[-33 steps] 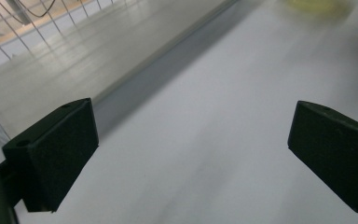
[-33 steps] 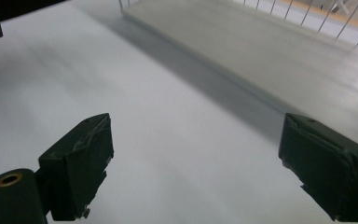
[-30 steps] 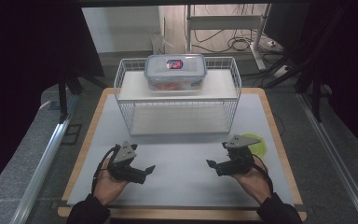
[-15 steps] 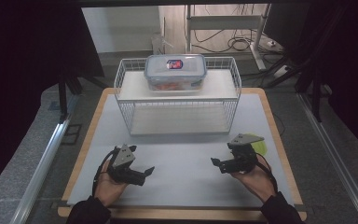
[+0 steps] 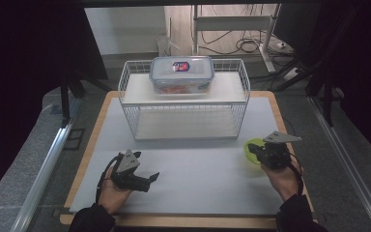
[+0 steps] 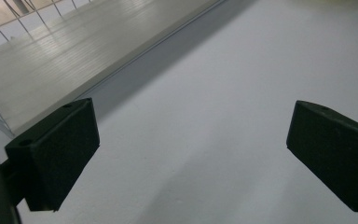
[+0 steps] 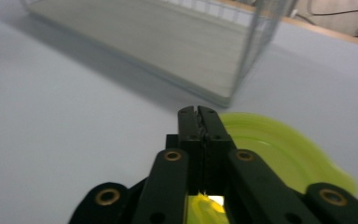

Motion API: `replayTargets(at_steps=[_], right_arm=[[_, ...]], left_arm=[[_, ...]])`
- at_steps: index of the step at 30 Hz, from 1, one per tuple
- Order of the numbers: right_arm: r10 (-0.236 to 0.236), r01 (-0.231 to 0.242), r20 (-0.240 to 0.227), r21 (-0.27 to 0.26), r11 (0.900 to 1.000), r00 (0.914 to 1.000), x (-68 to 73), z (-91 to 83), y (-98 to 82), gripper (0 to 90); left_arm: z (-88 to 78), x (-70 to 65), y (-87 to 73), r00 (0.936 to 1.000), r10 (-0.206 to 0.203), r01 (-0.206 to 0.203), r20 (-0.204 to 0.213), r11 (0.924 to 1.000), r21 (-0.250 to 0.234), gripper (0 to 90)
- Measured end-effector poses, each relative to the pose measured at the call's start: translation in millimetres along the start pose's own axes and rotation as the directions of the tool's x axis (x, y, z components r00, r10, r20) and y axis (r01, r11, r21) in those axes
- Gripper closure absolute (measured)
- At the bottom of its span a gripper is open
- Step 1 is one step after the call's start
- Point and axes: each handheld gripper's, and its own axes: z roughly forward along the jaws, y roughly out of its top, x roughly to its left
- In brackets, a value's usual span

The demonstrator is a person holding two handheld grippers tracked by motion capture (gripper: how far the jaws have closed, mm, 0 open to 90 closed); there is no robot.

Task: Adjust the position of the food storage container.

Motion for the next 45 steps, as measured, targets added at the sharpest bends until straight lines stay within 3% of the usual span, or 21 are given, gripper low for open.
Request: replayTargets(at_steps=[2, 3, 7, 10, 15, 22, 28, 45], right_arm=[[0.011, -0.011, 0.022, -0.004, 1.0, 0.9997, -4.7, -2.5, -0.4, 89.9], [0.045, -0.044, 0.065, -0.011, 0.999, 0.9969, -14.1, -7.1, -1.5, 90.0], [0.084, -0.081, 0.104, -0.026, 0.996, 0.9911, -27.5, -13.7, -4.6, 90.0], [0.13, -0.126, 0.149, -0.031, 0.991, 0.9802, -45.5, -17.3, -12.0, 90.0], [0.16, -0.162, 0.199, -0.007, 0.987, 0.9669, -60.2, -15.6, -20.4, 90.0], [0.174, -0.19, 0.217, 0.056, 0.98, 0.9607, -69.6, -8.4, -28.9, 90.0], [0.178, -0.205, 0.213, 0.108, 0.973, 0.9607, -71.6, -2.1, -34.0, 89.9], [0.197, -0.224, 0.201, 0.12, 0.967, 0.9596, -69.3, -0.2, -35.4, 89.9]], left_arm=[[0.3, 0.1, -0.1, 1.0, 0.001, -0.001, -0.001, 1.0, 0.004, 2.6], [0.9, 0.2, -0.4, 1.0, -0.002, 0.003, -0.005, 1.0, 0.01, 2.7], [1.2, 1.1, -0.8, 0.9999, -0.005, 0.006, -0.01, 0.9999, 0.016, 2.9], [2.2, 1.9, -1.4, 0.9999, -0.012, 0.012, -0.008, 0.9997, 0.022, 3.2], [3.4, 1.8, -2.0, 0.9999, -0.014, 0.014, -0.004, 0.9994, 0.03, 3.4], [5.9, 1.5, -2.8, 1.0, -0.001, 0.001, 0.006, 0.9984, 0.056, 3.6], [7.3, 1.2, -3.3, 0.9999, 0.004, -0.005, 0.011, 0.9977, 0.068, 3.5], [10.2, 0.8, -3.7, 0.9998, 0.007, -0.008, 0.018, 0.9966, 0.082, 3.7]])
